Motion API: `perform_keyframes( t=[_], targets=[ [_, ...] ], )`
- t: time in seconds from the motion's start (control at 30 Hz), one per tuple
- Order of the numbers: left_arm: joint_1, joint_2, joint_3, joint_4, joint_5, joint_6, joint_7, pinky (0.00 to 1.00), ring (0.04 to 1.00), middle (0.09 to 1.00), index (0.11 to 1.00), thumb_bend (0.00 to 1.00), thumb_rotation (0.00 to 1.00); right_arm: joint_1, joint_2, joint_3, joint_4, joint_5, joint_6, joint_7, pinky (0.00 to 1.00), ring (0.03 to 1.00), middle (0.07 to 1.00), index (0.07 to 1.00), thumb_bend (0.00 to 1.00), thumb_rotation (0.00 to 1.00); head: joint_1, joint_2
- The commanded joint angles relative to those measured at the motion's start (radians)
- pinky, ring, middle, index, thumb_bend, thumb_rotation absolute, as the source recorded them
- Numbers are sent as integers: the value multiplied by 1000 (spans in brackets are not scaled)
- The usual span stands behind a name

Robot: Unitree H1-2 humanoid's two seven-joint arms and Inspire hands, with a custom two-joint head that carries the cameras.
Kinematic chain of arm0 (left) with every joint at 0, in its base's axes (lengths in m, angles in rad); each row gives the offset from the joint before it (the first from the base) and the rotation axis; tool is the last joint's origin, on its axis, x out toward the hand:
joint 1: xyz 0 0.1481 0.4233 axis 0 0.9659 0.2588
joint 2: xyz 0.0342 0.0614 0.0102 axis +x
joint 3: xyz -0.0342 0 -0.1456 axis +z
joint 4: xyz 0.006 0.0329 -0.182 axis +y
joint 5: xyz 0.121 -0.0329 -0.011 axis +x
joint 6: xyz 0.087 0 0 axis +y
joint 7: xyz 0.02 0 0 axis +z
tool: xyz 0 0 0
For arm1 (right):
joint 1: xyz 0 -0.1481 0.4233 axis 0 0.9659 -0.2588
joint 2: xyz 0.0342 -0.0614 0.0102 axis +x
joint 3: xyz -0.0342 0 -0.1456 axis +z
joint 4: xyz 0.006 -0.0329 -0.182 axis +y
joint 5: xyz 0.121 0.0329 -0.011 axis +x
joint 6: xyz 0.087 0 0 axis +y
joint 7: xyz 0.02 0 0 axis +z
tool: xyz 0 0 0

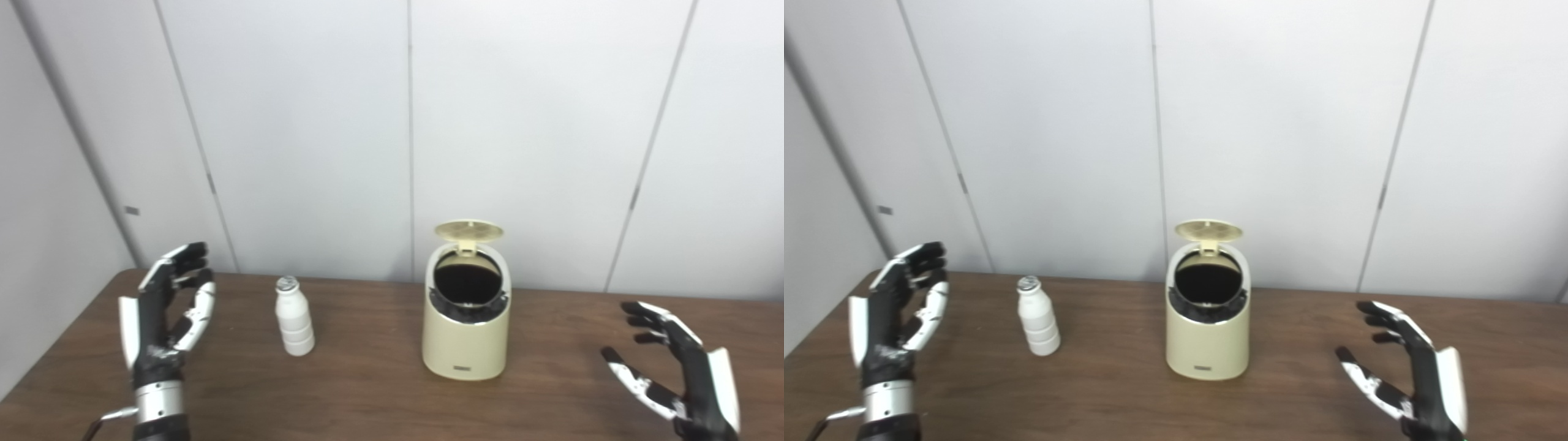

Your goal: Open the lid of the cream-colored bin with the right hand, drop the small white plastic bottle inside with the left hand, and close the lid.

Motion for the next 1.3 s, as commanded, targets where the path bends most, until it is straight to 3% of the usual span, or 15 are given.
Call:
perform_keyframes(
  t=[0.0, 0.13, 0.2, 0.3, 0.43, 0.57, 0.7, 0.8, 1.0, 1.27],
  targets=[
    [-13, 12, -17, -23, 7, 12, -14, 628, 741, 757, 742, 428, 501, -27, -18, -11, -17, 12, -49, 0, 548, 678, 740, 694, 270, 70, 7, 2],
    [13, 41, -62, -55, 54, 104, -70, 712, 819, 834, 819, 895, 712, -27, -23, -15, -9, 8, -59, -4, 481, 636, 746, 686, 269, 107, 24, 1],
    [25, 53, -80, -68, 55, 141, -102, 766, 856, 876, 872, 979, 725, -28, -25, -17, -7, 1, -62, -6, 527, 660, 735, 680, 269, 104, 31, 1],
    [38, 62, -97, -77, 40, 173, -137, 826, 906, 931, 938, 1000, 692, -29, -26, -19, -12, 1, -56, -3, 585, 698, 733, 674, 265, 26, 40, 1],
    [45, 68, -112, -82, -8, 217, -191, 869, 966, 992, 994, 1000, 613, -30, -26, -20, -23, -2, -45, 2, 604, 709, 726, 674, 260, 1, 56, 3],
    [43, 74, -123, -54, -3, 251, -206, 832, 951, 1000, 1000, 1000, 526, -31, -29, -23, -25, 9, -55, 5, 613, 711, 722, 669, 257, 0, 76, -2],
    [41, 79, -132, -19, 30, 269, -190, 924, 995, 1000, 1000, 1000, 478, -29, -30, -27, -42, 18, -42, 18, 655, 731, 729, 679, 246, 35, 97, -3],
    [39, 74, -128, -4, 51, 291, -173, 949, 1000, 1000, 1000, 1000, 479, -25, -29, -28, -68, 11, -25, 29, 627, 716, 721, 678, 228, 88, 107, -3],
    [34, 79, -131, 15, 73, 313, -159, 947, 1000, 1000, 1000, 1000, 471, -24, -23, -31, -99, 10, -6, 42, 606, 703, 708, 662, 217, 201, 117, -4],
    [7, 101, -142, 48, 87, 340, -170, 945, 1000, 1000, 1000, 1000, 450, -14, -10, -26, -164, 13, 50, 78, 582, 698, 706, 652, 212, 260, 121, -7]
  ],
)
